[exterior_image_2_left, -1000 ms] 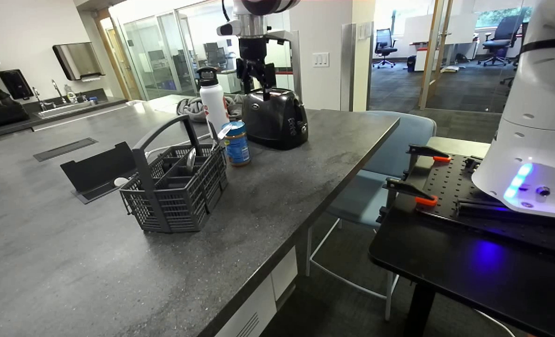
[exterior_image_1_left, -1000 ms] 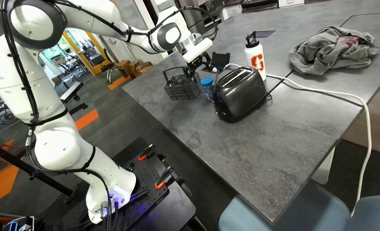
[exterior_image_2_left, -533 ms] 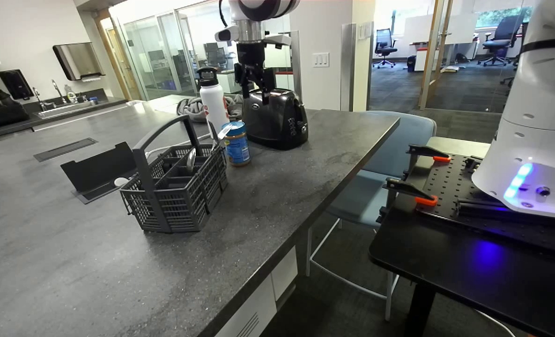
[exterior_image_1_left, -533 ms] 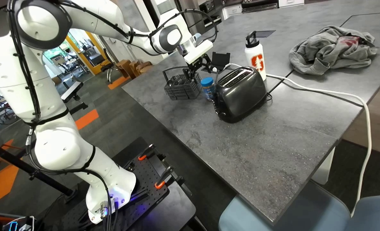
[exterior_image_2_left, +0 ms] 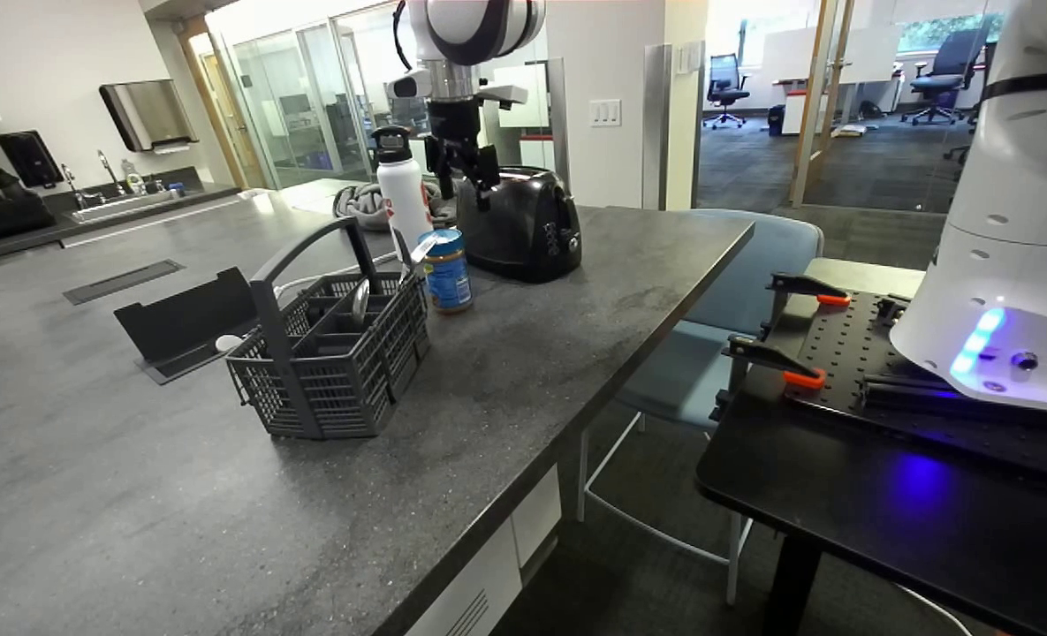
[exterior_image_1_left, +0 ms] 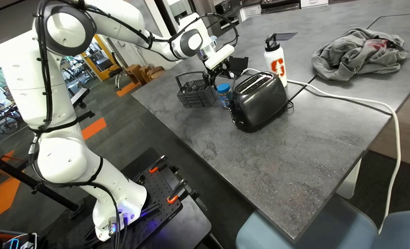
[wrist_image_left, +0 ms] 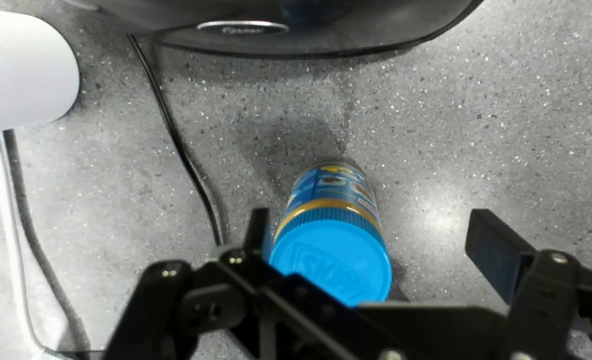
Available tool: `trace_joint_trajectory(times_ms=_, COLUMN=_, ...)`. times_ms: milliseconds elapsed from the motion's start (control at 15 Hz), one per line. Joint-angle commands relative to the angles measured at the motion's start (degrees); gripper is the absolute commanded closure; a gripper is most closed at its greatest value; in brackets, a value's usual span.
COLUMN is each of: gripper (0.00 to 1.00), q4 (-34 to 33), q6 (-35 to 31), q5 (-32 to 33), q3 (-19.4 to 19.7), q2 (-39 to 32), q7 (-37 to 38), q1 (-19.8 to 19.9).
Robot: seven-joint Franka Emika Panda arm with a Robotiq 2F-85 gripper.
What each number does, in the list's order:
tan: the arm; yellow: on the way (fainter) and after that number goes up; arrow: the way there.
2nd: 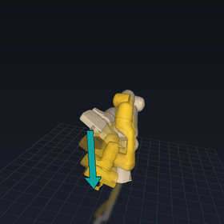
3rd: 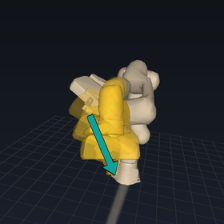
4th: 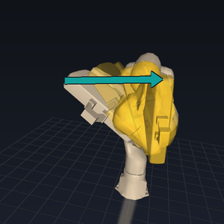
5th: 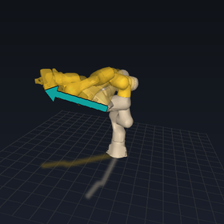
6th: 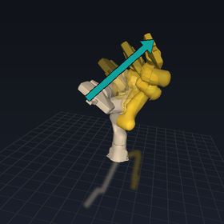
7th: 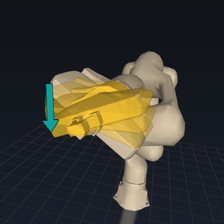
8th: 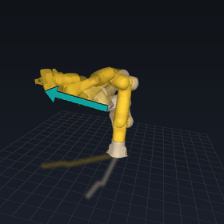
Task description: Take the lid off the bottle and put it on the counter
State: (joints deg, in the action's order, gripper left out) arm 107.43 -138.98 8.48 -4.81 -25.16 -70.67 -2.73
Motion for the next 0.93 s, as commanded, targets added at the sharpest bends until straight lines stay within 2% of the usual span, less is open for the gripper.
trace_joint_trajectory(times_ms=0, gripper=0.0, q4=-5.16, q6=2.73, q5=0.02, q3=-1.7, q2=-3.5, q7=-1.43, q1=1.01)
trace_joint_trajectory(times_ms=867, gripper=0.0, q4=-14.87, q6=8.11, q5=0.42, q3=-3.48, q2=-12.15, q7=-1.45, q1=0.25)
